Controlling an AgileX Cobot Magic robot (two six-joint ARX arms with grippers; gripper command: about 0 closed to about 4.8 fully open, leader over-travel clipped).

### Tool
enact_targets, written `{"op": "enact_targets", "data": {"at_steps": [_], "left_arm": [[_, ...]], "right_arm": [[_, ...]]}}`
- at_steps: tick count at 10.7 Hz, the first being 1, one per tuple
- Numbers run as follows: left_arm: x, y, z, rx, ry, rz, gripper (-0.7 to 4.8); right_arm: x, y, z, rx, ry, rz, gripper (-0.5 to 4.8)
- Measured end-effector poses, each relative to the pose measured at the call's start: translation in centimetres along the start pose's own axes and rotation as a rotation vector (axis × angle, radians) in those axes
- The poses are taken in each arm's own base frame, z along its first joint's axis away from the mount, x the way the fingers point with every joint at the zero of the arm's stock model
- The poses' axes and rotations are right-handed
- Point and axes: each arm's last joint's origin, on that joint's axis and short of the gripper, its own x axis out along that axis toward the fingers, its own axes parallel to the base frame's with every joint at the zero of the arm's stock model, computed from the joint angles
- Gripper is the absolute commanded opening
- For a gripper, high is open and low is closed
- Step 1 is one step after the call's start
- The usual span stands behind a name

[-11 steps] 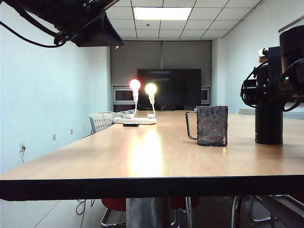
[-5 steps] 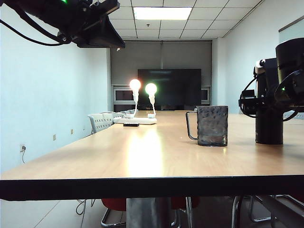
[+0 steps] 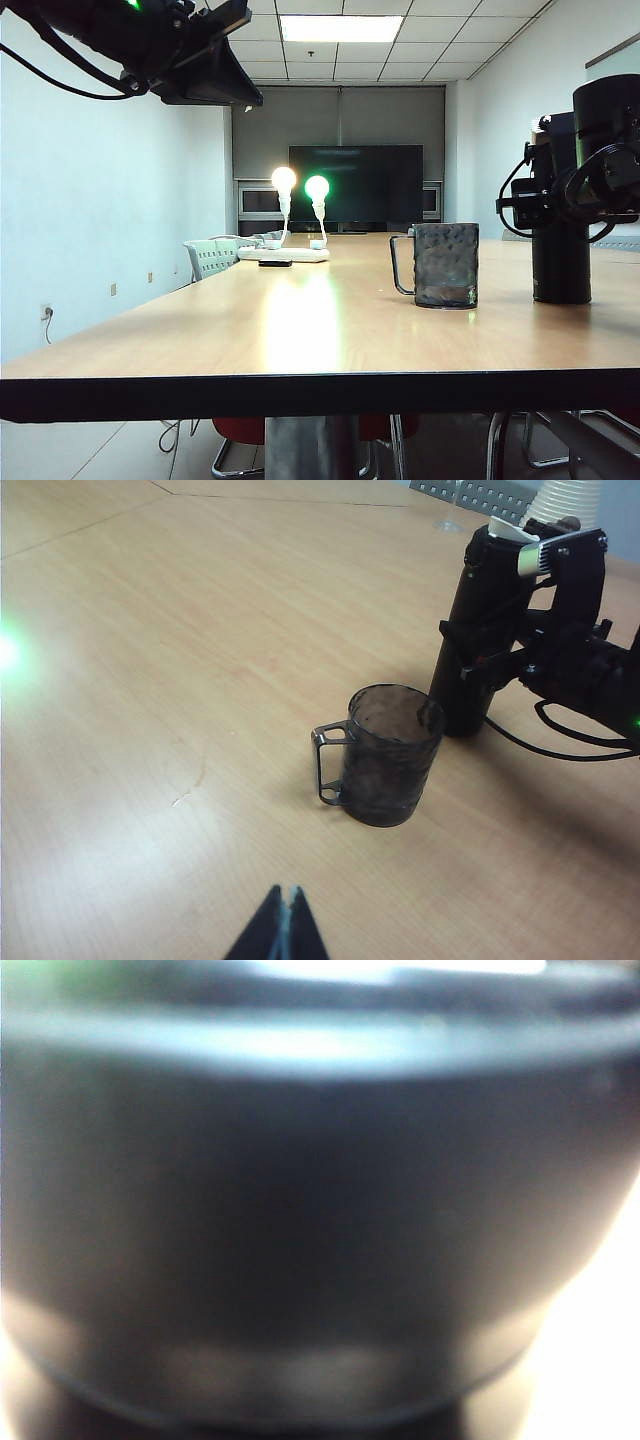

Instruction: Pick up the black thermos cup, pour some water from it into the cup, and then put the thermos cup back on the table.

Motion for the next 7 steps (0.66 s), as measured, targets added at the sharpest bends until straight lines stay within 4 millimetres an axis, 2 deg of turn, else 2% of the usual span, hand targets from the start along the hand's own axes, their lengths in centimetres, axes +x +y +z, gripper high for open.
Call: {"op": "enact_targets", "data": {"at_steps": [4, 7], "left_arm": [[0.0, 0.0, 0.0, 0.0, 0.0, 0.0, -0.05], [0.0, 0.0, 0.0, 0.0, 0.001, 0.0, -0.05]], "right_arm": [[-0.6, -0.1, 1.2, -0.087, 0.046, 0.006, 0.94], [-2.0, -0.6, 4.0, -0.112, 0.077, 0.005, 0.94]]}}
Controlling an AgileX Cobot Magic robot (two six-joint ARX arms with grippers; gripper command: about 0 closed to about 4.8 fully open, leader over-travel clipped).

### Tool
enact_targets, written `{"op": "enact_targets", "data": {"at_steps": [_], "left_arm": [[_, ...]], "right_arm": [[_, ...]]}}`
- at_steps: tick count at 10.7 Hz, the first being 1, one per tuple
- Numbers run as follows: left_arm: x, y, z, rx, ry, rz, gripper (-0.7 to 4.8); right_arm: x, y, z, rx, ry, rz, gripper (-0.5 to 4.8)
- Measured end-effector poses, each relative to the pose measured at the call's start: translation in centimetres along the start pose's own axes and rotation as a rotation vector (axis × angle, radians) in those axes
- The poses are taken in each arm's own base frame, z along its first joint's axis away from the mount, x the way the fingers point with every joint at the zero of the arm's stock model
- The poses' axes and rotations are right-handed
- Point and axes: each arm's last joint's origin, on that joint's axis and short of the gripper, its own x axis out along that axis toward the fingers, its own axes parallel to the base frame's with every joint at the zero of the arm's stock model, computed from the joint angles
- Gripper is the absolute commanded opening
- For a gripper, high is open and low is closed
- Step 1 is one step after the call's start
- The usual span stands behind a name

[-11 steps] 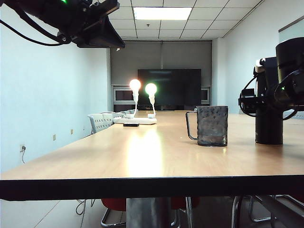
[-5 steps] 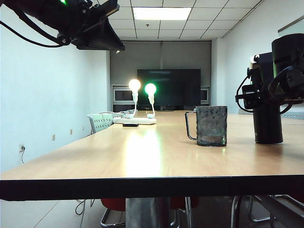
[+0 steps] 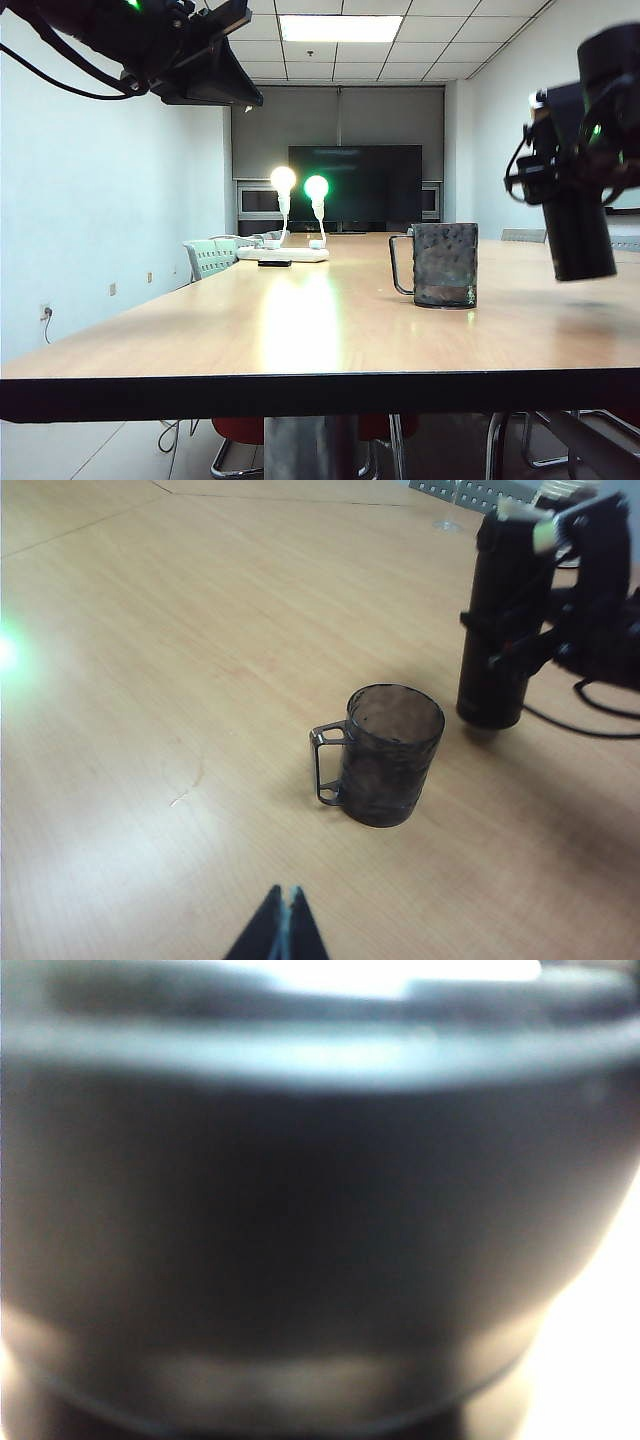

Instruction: Pick up the black thermos cup, pour some water from it into the cup, and then put the thermos cup back on the table.

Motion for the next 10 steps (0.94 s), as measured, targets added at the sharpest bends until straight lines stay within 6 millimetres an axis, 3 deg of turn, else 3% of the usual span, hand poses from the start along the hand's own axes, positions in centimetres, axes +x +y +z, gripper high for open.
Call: {"op": "enact_targets", "data": {"at_steps": [1, 3, 6, 10], "left_arm": [[0.2, 0.1, -0.2, -0.002, 0.005, -0.001, -0.05], [1.2, 0.3, -1.1, -0.007, 0.025, -0.003, -0.05], [3.6, 0.8, -3.0, -0.008, 0.03, -0.004, -0.05], [8.4, 2.1, -3.9, -0.014, 0.049, -0.024, -0.06]], "right_arm": [[-0.7, -0.4, 1.5, -0.032, -0.021, -0.004, 0.94], [-1.2, -0.6, 2.3, -0.069, -0.036, -0.007, 0.94], [-1.3, -0.2, 2.0, -0.211, 0.002, 0.015, 0.94], [-1.7, 1.2, 2.1, -0.389, -0.008, 0.06, 0.94]]}}
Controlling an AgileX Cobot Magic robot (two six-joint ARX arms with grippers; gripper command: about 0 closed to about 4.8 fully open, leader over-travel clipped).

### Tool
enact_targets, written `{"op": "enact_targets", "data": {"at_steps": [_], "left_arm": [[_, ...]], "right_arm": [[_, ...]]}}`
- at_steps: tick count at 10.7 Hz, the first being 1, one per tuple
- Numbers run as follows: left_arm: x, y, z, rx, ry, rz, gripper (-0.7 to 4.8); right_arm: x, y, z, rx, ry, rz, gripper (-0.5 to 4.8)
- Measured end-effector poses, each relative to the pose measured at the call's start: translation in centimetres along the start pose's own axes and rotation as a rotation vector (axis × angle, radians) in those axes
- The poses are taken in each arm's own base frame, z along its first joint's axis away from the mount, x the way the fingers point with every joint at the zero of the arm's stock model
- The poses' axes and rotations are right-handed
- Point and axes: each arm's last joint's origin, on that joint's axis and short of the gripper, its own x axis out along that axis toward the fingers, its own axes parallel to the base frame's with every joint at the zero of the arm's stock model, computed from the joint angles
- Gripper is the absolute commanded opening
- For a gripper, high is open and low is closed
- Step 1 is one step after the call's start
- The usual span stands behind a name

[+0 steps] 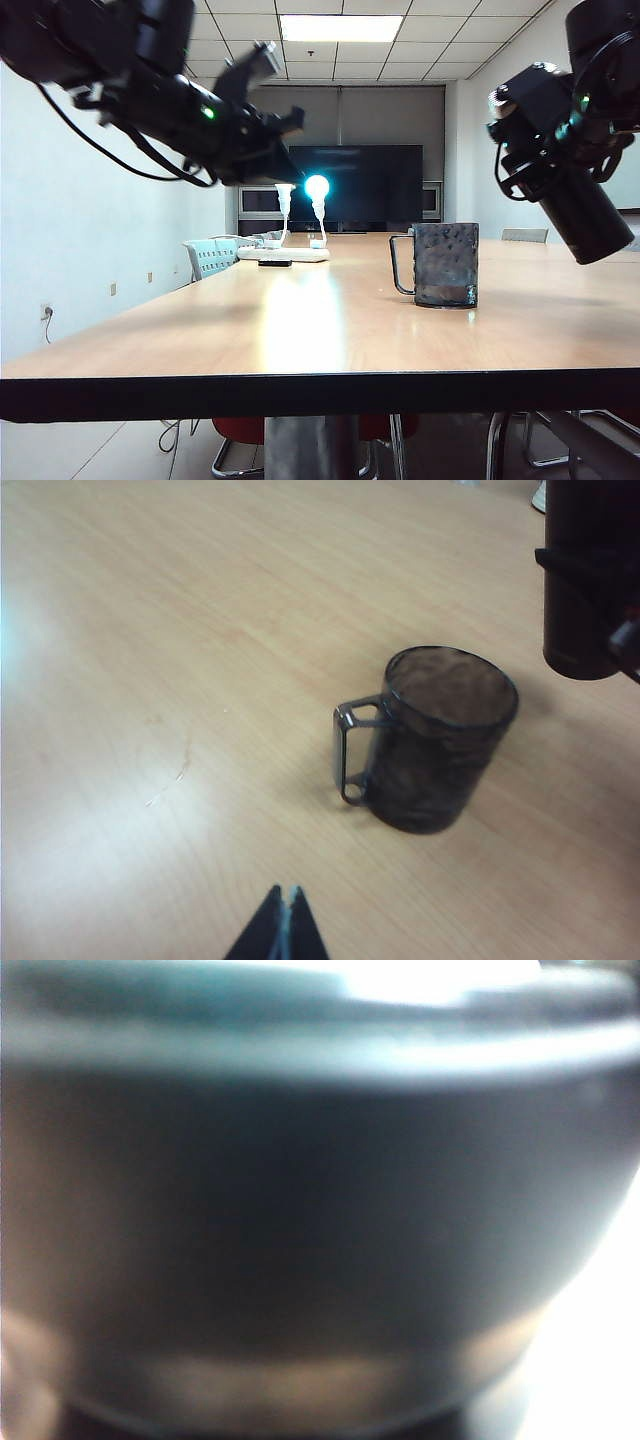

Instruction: Pick up the black thermos cup, pour some water from it into the cup, and then put the thermos cup back on the table.

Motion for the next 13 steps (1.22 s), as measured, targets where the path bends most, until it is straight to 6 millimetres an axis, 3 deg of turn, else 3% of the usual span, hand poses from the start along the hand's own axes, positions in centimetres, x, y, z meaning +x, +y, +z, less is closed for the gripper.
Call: {"op": "enact_targets", "data": {"at_steps": [1, 7, 10, 13], "left_arm": [[1.5, 0.4, 0.0, -0.001, 0.003, -0.007, -0.05], [5.0, -0.1, -0.7, -0.005, 0.017, -0.058, -0.06], [5.6, -1.3, -0.5, -0.002, 0.008, -0.087, -0.05], [5.9, -1.2, -0.4, -0.001, 0.003, -0.086, -0.05]], "right_arm": [[-0.2, 0.6, 0.3, -0.051, -0.008, 0.019, 0.94], [-0.3, 1.2, 0.0, -0.21, 0.025, 0.061, 0.95], [-0.3, 1.2, 0.0, -0.293, 0.019, 0.073, 0.95], [-0.3, 1.4, -0.4, -0.417, 0.044, 0.099, 0.94]]}}
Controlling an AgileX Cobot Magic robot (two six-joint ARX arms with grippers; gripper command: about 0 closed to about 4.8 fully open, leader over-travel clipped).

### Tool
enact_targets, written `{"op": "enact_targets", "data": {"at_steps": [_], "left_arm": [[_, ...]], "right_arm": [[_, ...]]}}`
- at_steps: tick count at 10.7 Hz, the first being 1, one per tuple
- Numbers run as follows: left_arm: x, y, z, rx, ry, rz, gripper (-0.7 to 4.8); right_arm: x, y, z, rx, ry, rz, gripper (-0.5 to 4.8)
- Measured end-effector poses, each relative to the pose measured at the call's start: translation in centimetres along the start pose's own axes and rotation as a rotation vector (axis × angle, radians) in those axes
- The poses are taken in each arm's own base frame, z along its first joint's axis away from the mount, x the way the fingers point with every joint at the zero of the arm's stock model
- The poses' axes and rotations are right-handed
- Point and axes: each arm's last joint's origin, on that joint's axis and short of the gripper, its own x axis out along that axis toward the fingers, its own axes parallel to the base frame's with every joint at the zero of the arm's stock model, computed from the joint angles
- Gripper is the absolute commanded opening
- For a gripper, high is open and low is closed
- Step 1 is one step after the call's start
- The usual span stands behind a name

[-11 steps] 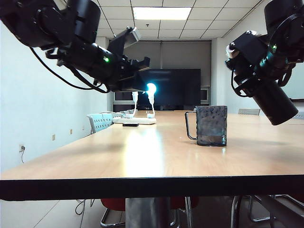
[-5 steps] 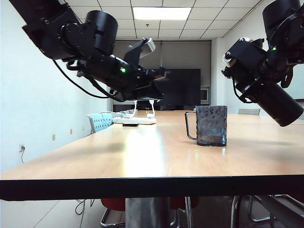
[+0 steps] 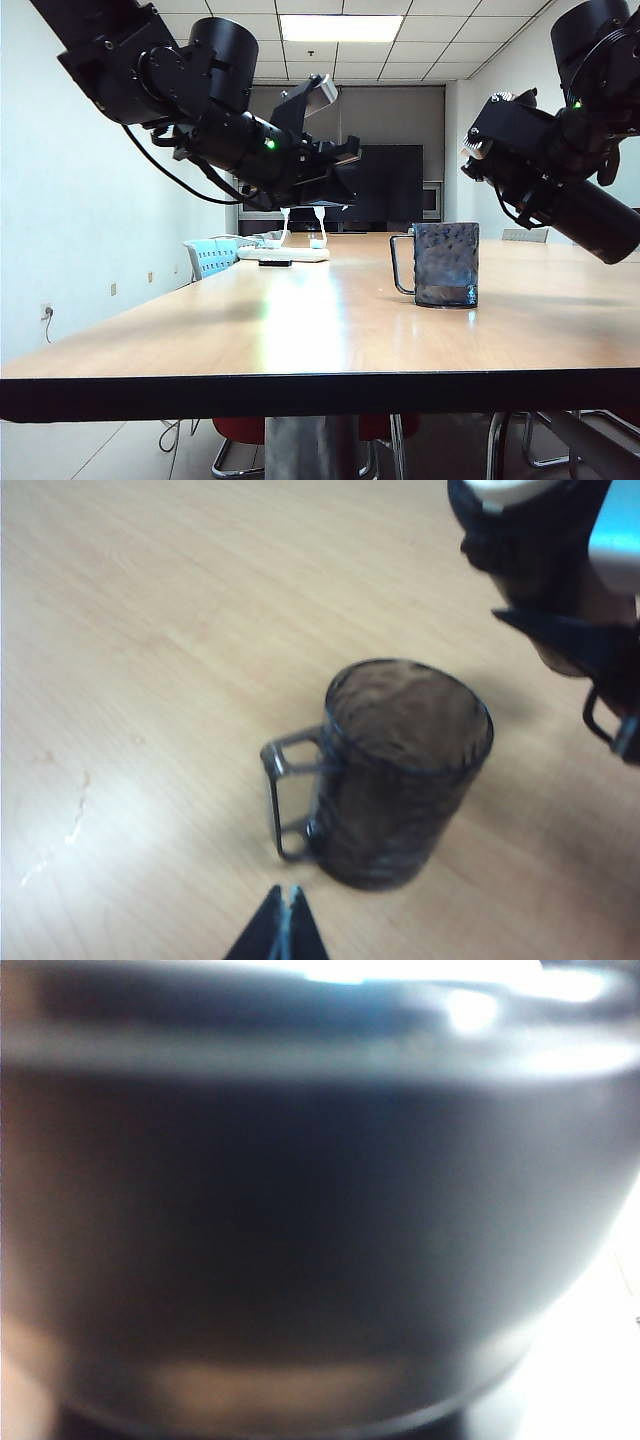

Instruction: Pick up the black thermos cup, pour some water from it into the cup, and then put the thermos cup back on the table.

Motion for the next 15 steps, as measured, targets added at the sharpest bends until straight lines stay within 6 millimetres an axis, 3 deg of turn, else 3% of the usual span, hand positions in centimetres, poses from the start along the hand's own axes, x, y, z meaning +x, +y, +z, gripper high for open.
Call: {"op": "enact_targets", "data": {"at_steps": [5, 15], "left_arm": [[1.5, -0.2, -0.2, -0.029, 0.01, -0.015, -0.05], [1.8, -1.1, -0.3, -0.023, 0.02, -0.036, -0.05]], "right_arm": [[0.0, 0.3, -0.2, -0.101, 0.021, 0.029, 0.94], [0.0, 0.4, -0.3, -0.329, 0.011, 0.052, 0.94]]}}
